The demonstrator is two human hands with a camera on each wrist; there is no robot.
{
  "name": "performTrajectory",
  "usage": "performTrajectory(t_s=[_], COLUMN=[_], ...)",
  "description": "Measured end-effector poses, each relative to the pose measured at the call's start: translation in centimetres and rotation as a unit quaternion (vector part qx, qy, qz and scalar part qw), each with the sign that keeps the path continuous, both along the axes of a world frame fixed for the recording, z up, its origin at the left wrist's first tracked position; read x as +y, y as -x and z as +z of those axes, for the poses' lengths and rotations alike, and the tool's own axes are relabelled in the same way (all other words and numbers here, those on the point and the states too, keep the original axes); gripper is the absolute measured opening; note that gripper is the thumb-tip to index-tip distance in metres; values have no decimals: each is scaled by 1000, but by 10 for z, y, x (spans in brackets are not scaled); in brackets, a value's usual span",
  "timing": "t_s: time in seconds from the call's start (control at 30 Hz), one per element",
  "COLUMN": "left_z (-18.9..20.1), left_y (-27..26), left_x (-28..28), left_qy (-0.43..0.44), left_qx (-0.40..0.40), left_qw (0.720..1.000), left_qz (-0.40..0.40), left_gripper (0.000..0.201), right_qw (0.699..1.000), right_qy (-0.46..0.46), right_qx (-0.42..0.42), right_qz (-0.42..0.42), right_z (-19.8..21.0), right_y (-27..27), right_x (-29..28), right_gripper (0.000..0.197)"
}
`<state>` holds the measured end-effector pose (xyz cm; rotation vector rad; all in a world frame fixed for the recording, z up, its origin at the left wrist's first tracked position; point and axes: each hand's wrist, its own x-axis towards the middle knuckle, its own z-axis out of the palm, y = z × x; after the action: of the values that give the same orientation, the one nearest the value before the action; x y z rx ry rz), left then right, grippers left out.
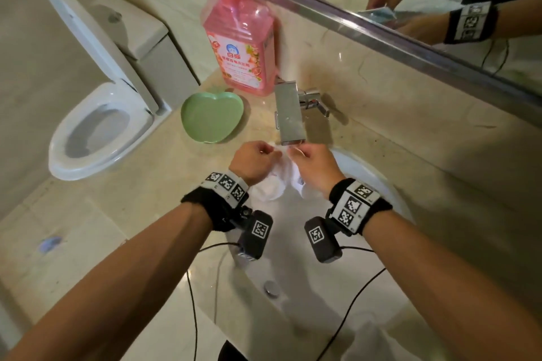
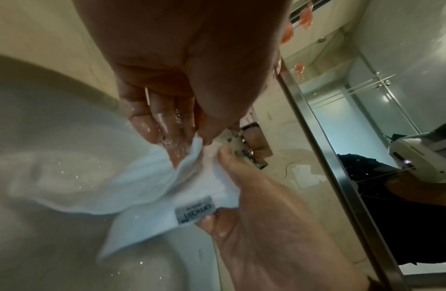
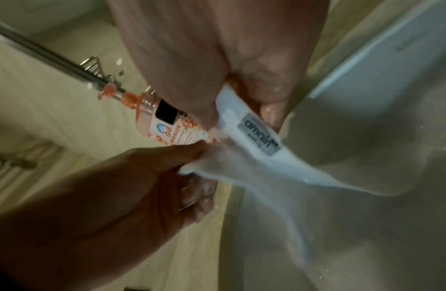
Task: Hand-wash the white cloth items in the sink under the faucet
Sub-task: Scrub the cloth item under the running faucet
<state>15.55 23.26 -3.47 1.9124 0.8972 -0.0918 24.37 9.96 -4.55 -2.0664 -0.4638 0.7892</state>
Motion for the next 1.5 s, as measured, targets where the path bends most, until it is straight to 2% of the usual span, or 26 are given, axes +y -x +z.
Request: performTrajectory(t_s=[0.17, 0.27, 0.3, 0.33, 0.4, 0.43, 0.47, 0.5, 0.57, 0.63, 0.67, 0.73, 0.8, 0.87, 0.93, 1.03, 1.13, 1.2, 1.3, 1.37, 1.43, 1.5], left_z=[-3, 1, 3, 5, 8, 8, 6, 4, -2, -6, -8, -9, -6, 4, 22, 37, 62, 78, 106, 124, 141, 150], left_y=[-15, -15, -14, -14, -12, -10, -9, -7, -2, 1, 1, 1, 2, 10, 23, 25, 35, 41, 45, 43, 41, 41], left_x=[-20, -24, -23, -22, -18, -15, -10, -6, 2, 9, 12, 19, 27, 35, 39, 42, 38, 34, 26, 23, 22, 20], left_qy=[141, 202, 228, 259, 287, 251, 179, 86, -60, -74, -61, -82, -136, -164, -194, -201, -202, -184, -157, -145, -65, 16], left_qx=[1, -33, -43, -48, -30, -10, 10, 28, 44, 40, 43, 45, 13, -39, -78, -108, -147, -166, -207, -219, -228, -219], left_qw=[990, 976, 969, 960, 956, 968, 984, 994, 991, 982, 978, 972, 971, 967, 954, 946, 943, 943, 942, 944, 956, 964], left_qz=[28, 75, 89, 92, 56, 20, -21, -60, -115, -171, -196, -214, -197, -189, -215, -229, -222, -223, -214, -200, -171, -153], left_gripper=[6, 7, 9, 11, 13, 15, 19, 23, 38, 56, 55, 38, 25, 17, 16, 19, 23, 21, 13, 19, 30, 33], right_qw=[998, 984, 977, 974, 988, 991, 991, 992, 994, 995, 994, 992, 992, 991, 986, 980, 969, 962, 968, 985, 992, 983], right_qy=[-25, -78, -93, -95, -25, 7, 25, 29, 11, -21, -41, -61, -51, -12, 28, 71, 73, 68, 29, -37, -117, -174], right_qx=[51, 155, 187, 186, 84, 16, -18, -17, 3, 21, 28, 20, -6, -54, -90, -113, -168, -204, -203, -145, -44, 59], right_qz=[-16, 23, 52, 85, 128, 132, 128, 120, 108, 99, 98, 110, 117, 125, 134, 150, 164, 167, 142, 87, 27, 0], right_z=[4, 8, 7, 6, 2, 0, 0, -1, -1, 4, 7, 16, 21, 27, 37, 41, 59, 73, 94, 109, 120, 126], right_y=[3, 1, 0, 0, -2, -4, -7, -10, -14, -18, -20, -22, -28, -31, -27, -30, -25, -22, -15, -10, -7, -4], right_x=[1, -5, -8, -11, -13, -13, -12, -13, -16, -19, -20, -25, -29, -34, -41, -44, -53, -60, -69, -74, -76, -74], right_gripper=[30, 16, 22, 32, 39, 38, 40, 44, 49, 50, 53, 57, 59, 55, 46, 37, 33, 31, 28, 23, 14, 15])
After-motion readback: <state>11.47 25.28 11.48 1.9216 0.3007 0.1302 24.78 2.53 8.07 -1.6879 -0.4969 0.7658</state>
